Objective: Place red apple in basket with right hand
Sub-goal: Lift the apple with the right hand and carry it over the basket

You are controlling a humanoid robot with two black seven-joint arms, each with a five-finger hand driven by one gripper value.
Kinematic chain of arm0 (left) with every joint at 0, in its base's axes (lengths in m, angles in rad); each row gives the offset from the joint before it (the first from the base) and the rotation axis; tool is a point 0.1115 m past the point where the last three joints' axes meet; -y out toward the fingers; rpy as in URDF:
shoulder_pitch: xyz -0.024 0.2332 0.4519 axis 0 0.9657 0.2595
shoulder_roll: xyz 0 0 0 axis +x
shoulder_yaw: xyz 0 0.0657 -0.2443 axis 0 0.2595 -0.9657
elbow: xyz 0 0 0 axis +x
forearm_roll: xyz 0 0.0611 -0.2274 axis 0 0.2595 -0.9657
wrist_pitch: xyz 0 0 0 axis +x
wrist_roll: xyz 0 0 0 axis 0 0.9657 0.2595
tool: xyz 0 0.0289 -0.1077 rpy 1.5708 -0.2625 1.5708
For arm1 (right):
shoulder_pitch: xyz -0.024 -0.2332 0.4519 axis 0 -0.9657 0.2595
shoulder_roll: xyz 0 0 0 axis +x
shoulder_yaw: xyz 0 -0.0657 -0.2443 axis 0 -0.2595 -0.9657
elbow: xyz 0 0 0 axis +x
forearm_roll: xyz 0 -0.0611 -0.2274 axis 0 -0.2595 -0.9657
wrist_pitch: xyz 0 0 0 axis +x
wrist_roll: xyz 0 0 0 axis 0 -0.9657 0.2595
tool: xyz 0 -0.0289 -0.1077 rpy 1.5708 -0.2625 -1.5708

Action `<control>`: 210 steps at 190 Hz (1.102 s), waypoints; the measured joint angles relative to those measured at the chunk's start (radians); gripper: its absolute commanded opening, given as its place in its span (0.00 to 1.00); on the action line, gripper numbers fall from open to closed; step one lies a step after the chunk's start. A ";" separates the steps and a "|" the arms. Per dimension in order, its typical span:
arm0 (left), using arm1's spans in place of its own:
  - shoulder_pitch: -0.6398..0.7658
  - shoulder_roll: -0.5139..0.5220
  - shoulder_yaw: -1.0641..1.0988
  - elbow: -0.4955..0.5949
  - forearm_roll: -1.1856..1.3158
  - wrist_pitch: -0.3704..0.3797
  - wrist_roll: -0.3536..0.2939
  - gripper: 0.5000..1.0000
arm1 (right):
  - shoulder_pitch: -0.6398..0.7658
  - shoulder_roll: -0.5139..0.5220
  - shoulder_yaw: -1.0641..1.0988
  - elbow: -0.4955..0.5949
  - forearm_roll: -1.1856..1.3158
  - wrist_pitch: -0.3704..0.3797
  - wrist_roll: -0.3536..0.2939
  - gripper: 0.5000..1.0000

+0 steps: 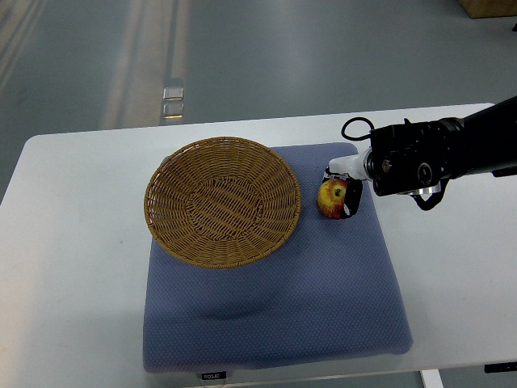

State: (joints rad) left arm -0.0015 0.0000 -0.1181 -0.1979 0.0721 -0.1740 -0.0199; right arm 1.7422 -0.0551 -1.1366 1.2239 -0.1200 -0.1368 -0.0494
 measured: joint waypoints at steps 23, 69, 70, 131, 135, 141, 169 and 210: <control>0.000 0.000 -0.001 0.000 0.000 0.000 0.000 1.00 | 0.029 -0.011 -0.005 0.000 -0.002 0.013 0.002 0.26; 0.000 0.000 -0.002 0.000 0.000 -0.001 0.000 1.00 | 0.271 -0.090 -0.015 0.010 -0.036 0.234 0.003 0.27; 0.000 0.000 -0.002 0.000 0.000 -0.001 0.000 1.00 | 0.279 -0.092 -0.015 0.010 -0.037 0.240 0.003 0.27; 0.000 0.000 -0.002 -0.006 0.000 -0.001 0.000 1.00 | 0.594 -0.122 0.055 0.025 -0.059 0.523 0.017 0.28; 0.000 0.000 -0.002 -0.006 0.000 -0.001 0.000 1.00 | 0.597 -0.118 0.058 0.026 -0.061 0.523 0.016 0.28; 0.000 0.000 -0.002 -0.006 0.000 -0.001 0.000 1.00 | 0.598 -0.108 0.065 0.026 -0.064 0.521 0.016 0.28; 0.000 0.000 -0.002 -0.003 0.000 -0.001 0.000 1.00 | 0.578 -0.028 0.167 0.013 -0.041 0.462 0.020 0.29; 0.000 0.000 0.000 -0.007 0.000 -0.001 0.000 1.00 | 0.506 0.053 0.252 -0.089 0.061 0.397 0.027 0.29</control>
State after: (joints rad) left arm -0.0014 0.0000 -0.1182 -0.2049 0.0721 -0.1749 -0.0198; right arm 2.2479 -0.0020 -0.8848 1.1350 -0.0590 0.2604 -0.0228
